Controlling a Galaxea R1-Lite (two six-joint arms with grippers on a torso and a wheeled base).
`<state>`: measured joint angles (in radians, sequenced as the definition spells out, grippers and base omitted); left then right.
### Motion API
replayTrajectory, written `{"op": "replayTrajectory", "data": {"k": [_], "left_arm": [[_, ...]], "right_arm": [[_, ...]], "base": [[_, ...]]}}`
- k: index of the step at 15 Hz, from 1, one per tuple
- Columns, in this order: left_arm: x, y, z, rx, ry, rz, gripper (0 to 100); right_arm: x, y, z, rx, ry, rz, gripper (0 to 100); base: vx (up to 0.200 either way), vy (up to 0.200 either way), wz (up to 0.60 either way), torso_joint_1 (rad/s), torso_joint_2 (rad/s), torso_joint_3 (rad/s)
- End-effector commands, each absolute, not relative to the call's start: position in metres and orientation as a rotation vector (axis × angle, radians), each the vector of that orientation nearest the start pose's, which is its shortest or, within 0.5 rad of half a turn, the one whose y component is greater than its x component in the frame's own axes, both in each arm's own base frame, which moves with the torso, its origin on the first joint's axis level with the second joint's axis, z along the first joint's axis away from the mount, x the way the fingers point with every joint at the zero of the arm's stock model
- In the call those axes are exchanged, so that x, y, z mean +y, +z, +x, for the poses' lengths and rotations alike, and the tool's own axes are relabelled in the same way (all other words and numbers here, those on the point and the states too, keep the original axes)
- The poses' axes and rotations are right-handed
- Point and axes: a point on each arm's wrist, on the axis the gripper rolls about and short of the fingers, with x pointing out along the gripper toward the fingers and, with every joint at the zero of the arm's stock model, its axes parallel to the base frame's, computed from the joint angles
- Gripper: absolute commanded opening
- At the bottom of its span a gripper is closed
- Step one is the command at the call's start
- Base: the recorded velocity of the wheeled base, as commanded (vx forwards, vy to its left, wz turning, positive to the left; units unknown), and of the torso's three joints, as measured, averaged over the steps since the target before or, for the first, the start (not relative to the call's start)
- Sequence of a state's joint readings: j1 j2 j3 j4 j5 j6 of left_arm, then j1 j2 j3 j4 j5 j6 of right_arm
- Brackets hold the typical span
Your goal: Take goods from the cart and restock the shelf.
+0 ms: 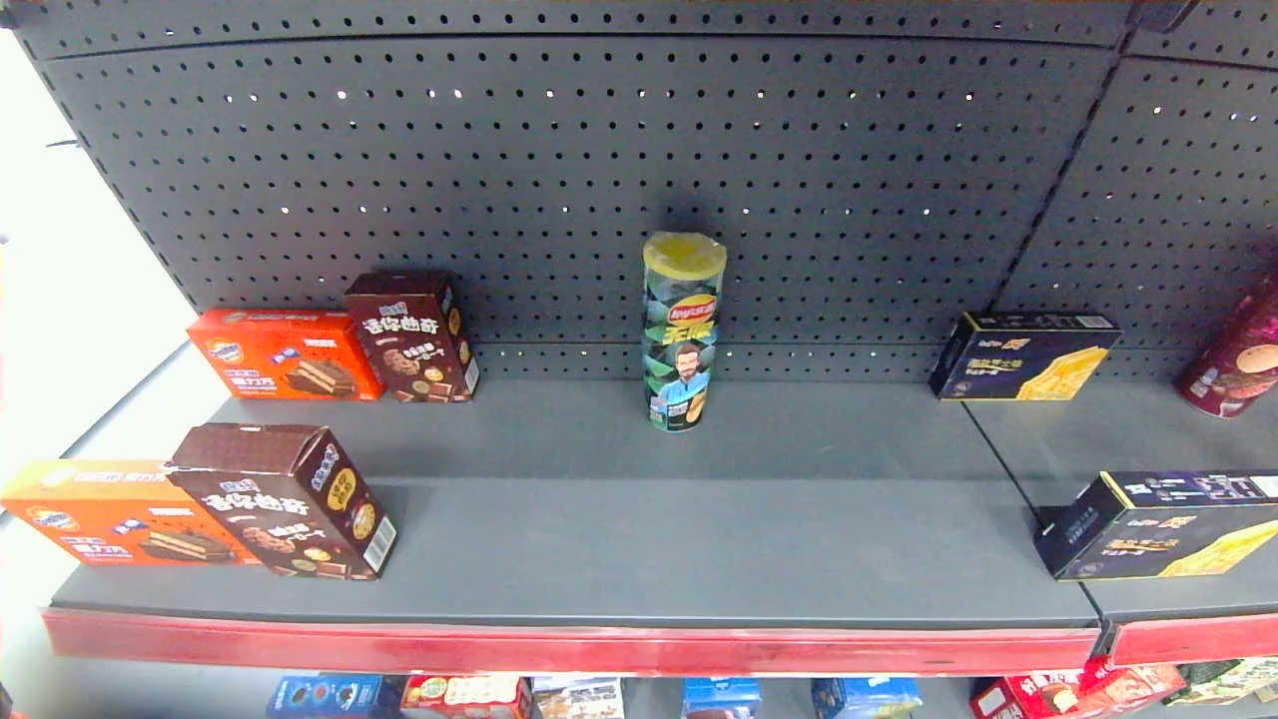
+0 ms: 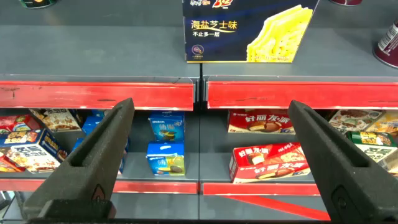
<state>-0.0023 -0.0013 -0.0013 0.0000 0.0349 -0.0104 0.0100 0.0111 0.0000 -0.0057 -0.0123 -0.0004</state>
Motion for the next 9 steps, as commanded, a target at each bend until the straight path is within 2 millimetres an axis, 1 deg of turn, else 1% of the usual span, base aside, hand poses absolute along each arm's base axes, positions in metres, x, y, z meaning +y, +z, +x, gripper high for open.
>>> {"op": "replayTrajectory", "data": {"k": [1, 9], "left_arm": [[0.0008, 0.0755, -0.0228, 0.000, 0.034, -0.011, 100], [0.0008, 0.0759, -0.0229, -0.002, 0.032, -0.011, 100]], "right_arm": [[-0.0005, 0.0764, -0.0219, 0.006, -0.002, -0.002, 100], [-0.0005, 0.0764, -0.0219, 0.006, 0.000, -0.003, 100]], "base": [[0.000, 0.000, 0.00, 0.000, 0.00, 0.000], [0.000, 0.000, 0.00, 0.000, 0.00, 0.000]]}}
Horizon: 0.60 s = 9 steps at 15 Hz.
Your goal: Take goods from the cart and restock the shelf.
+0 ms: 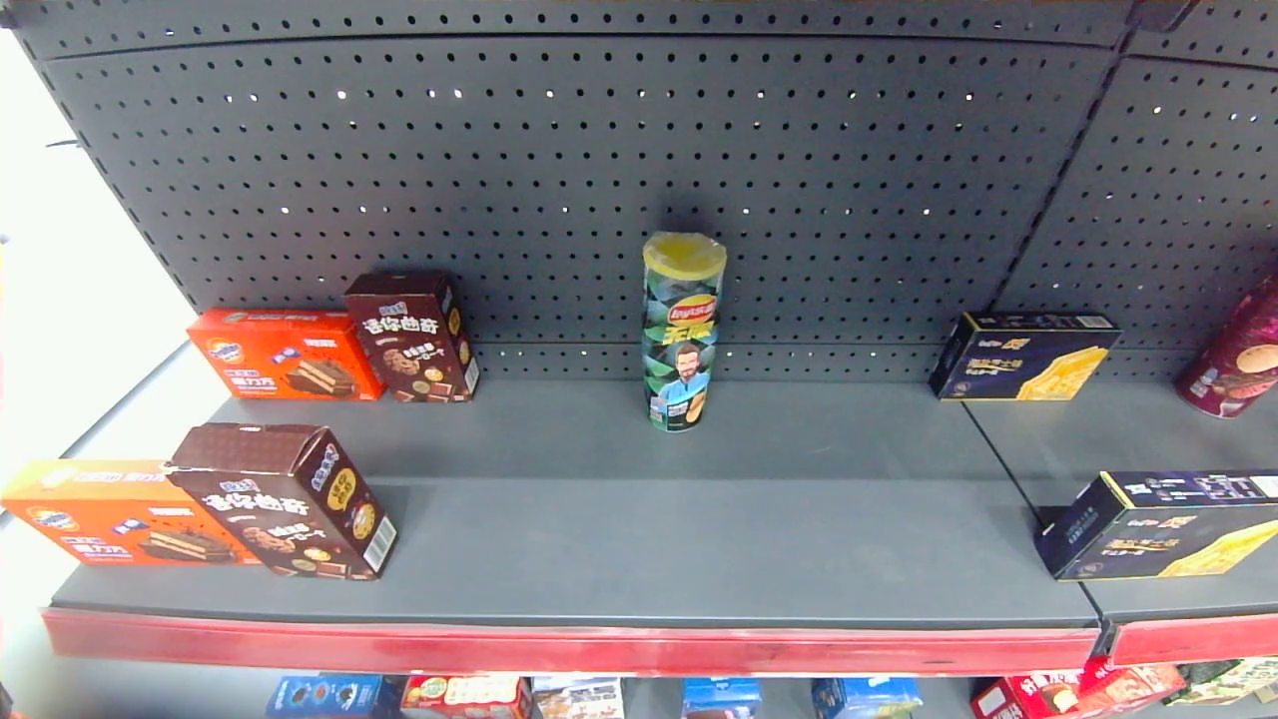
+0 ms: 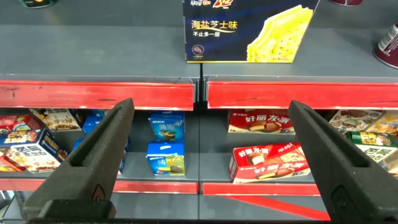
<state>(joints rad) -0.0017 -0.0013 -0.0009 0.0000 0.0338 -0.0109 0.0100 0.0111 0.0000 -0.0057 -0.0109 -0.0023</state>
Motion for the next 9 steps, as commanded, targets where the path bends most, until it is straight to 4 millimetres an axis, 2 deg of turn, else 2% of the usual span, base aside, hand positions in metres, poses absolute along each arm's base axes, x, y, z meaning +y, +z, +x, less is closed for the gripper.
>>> {"op": "replayTrajectory", "data": {"k": [1, 3, 9], "left_arm": [[0.0008, 0.0759, -0.0229, -0.002, 0.032, -0.012, 100], [0.0008, 0.0759, -0.0229, -0.002, 0.032, -0.011, 100], [0.0008, 0.0759, -0.0229, -0.002, 0.032, -0.011, 100]], "right_arm": [[-0.0005, 0.0764, -0.0219, 0.006, 0.000, -0.003, 100], [-0.0005, 0.0763, -0.0220, 0.005, -0.002, -0.002, 100], [-0.0005, 0.0765, -0.0220, 0.003, -0.003, -0.002, 100]], "base": [[0.000, 0.000, 0.00, 0.000, 0.00, 0.000], [0.000, 0.000, 0.00, 0.000, 0.00, 0.000], [0.000, 0.000, 0.60, 0.003, 0.00, 0.001]]}}
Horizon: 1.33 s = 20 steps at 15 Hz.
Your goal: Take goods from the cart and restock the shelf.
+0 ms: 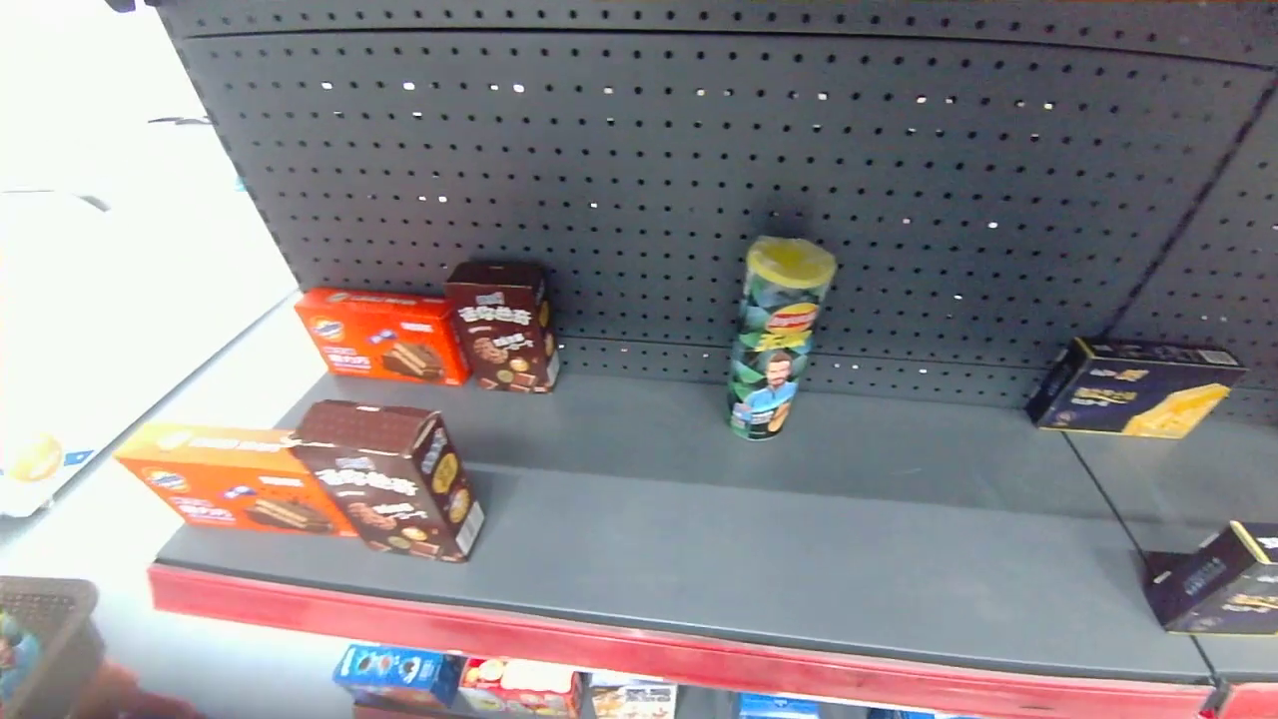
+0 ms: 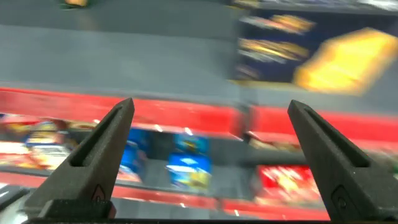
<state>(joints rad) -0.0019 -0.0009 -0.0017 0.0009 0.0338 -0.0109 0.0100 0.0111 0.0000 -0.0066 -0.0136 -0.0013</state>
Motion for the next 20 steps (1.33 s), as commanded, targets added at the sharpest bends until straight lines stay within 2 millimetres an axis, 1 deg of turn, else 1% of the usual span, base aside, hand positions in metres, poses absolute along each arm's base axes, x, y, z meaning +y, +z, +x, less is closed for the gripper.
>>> {"op": "replayTrajectory", "data": {"k": [1, 8, 18, 19, 20], "left_arm": [[0.0008, 0.0759, -0.0229, -0.002, 0.032, -0.011, 100], [0.0008, 0.0759, -0.0229, -0.002, 0.032, -0.011, 100], [0.0008, 0.0766, -0.0233, 0.000, 0.032, -0.008, 100], [0.0006, 0.0777, -0.0236, -0.003, 0.025, 0.003, 100], [0.0005, 0.0843, -0.0251, -0.018, 0.008, 0.047, 100]], "right_arm": [[-0.0005, 0.0763, -0.0220, 0.005, -0.003, -0.002, 100], [-0.0006, 0.0763, -0.0220, 0.005, -0.005, 0.003, 100], [-0.0006, 0.0764, -0.0219, 0.006, -0.005, 0.003, 100], [-0.0006, 0.0763, -0.0220, 0.005, -0.005, 0.003, 100], [-0.0006, 0.0763, -0.0220, 0.005, -0.005, 0.003, 100]], "base": [[0.000, 0.000, 0.60, -0.007, 0.00, 0.002], [0.000, 0.000, 0.60, 0.002, 0.00, 0.003], [0.000, 0.000, 0.00, 0.000, 0.00, 0.000], [0.000, 0.000, 0.00, 0.000, 0.00, 0.000], [0.000, 0.000, 0.00, 0.000, 0.00, 0.000]]}}
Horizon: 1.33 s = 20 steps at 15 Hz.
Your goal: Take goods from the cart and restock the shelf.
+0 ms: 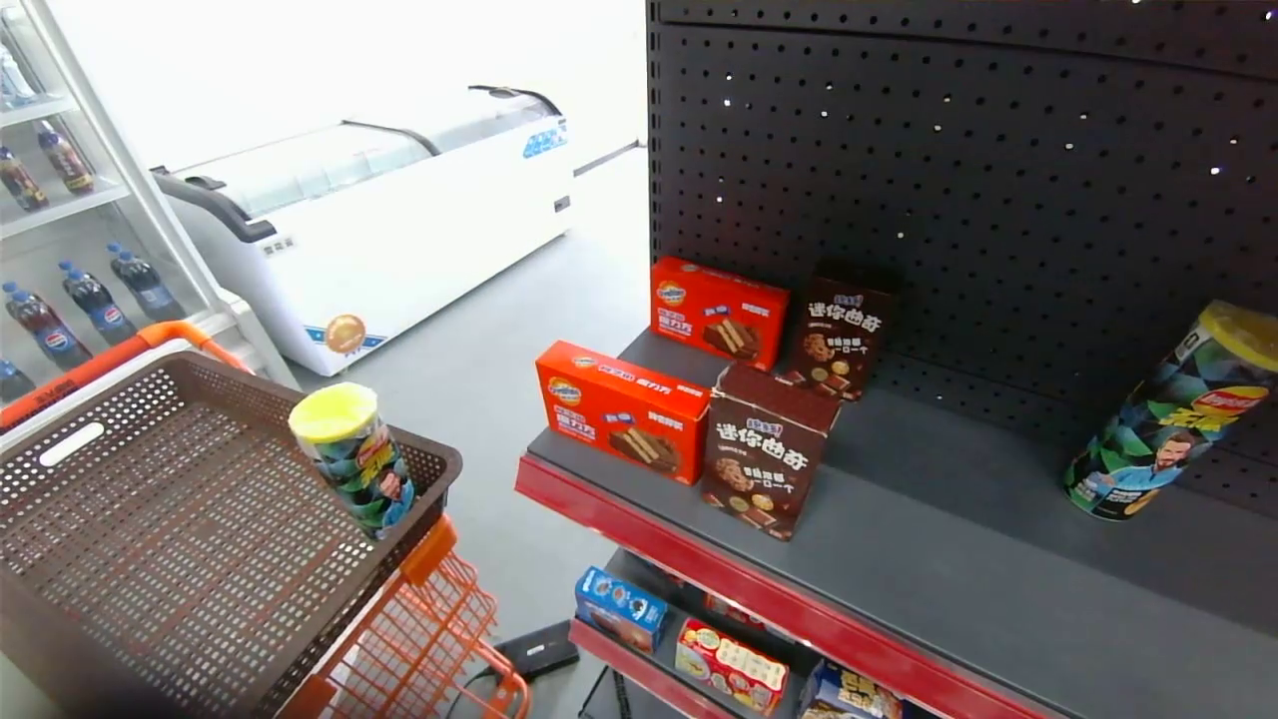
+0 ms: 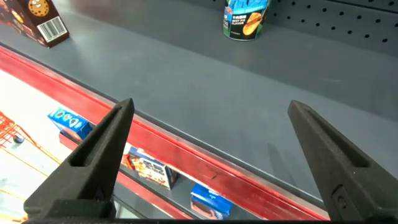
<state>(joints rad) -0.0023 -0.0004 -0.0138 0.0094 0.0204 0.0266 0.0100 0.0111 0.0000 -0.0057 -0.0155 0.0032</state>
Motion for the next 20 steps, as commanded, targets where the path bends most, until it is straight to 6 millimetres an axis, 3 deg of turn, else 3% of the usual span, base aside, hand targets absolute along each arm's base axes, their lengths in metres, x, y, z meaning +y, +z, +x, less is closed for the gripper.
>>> {"op": "replayTrajectory", "data": {"k": [1, 4, 6, 7, 9, 12, 13, 14, 20], "left_arm": [[0.001, 0.106, -0.022, 0.015, -0.002, 0.069, 100], [0.000, 0.155, 0.018, 0.201, -0.020, -0.040, 100], [-0.002, 0.191, 0.060, 0.218, -0.012, -0.052, 100], [0.000, 0.197, 0.086, 0.236, 0.021, -0.050, 100], [0.001, 0.194, 0.116, 0.279, 0.040, -0.029, 100], [0.001, 0.164, 0.161, 0.360, 0.038, -0.012, 100], [0.001, 0.162, 0.163, 0.363, 0.038, -0.012, 100], [0.001, 0.148, 0.186, 0.351, 0.038, -0.011, 100], [0.002, 0.114, 0.236, 0.308, 0.053, 0.049, 100]], "right_arm": [[-0.001, 0.076, -0.022, 0.005, -0.005, 0.003, 100], [-0.001, 0.076, -0.022, 0.005, -0.005, 0.003, 100], [-0.001, 0.076, -0.022, 0.005, -0.005, 0.003, 100], [-0.001, 0.076, -0.022, 0.005, -0.005, 0.003, 100], [-0.001, 0.076, -0.022, 0.005, -0.005, 0.003, 100], [-0.001, 0.076, -0.022, 0.005, -0.005, 0.003, 100], [-0.001, 0.076, -0.022, 0.005, -0.005, 0.003, 100], [-0.001, 0.076, -0.022, 0.005, -0.005, 0.003, 100], [-0.001, 0.076, -0.022, 0.005, -0.005, 0.003, 100]], "base": [[0.000, 0.000, 0.00, 0.000, 0.00, 0.000], [0.000, 0.000, 0.00, 0.000, 0.00, 0.000], [0.000, 0.000, 0.00, 0.000, 0.00, 0.000], [0.000, 0.000, 0.00, 0.000, 0.00, 0.000], [0.000, 0.000, 0.00, 0.000, 0.00, 0.000], [0.000, 0.000, 0.00, 0.000, 0.00, 0.000], [0.000, 0.000, 0.00, 0.000, 0.00, 0.000], [0.000, 0.000, 0.00, 0.000, 0.00, 0.000], [0.000, 0.000, 0.00, 0.000, 0.00, 0.000]]}}
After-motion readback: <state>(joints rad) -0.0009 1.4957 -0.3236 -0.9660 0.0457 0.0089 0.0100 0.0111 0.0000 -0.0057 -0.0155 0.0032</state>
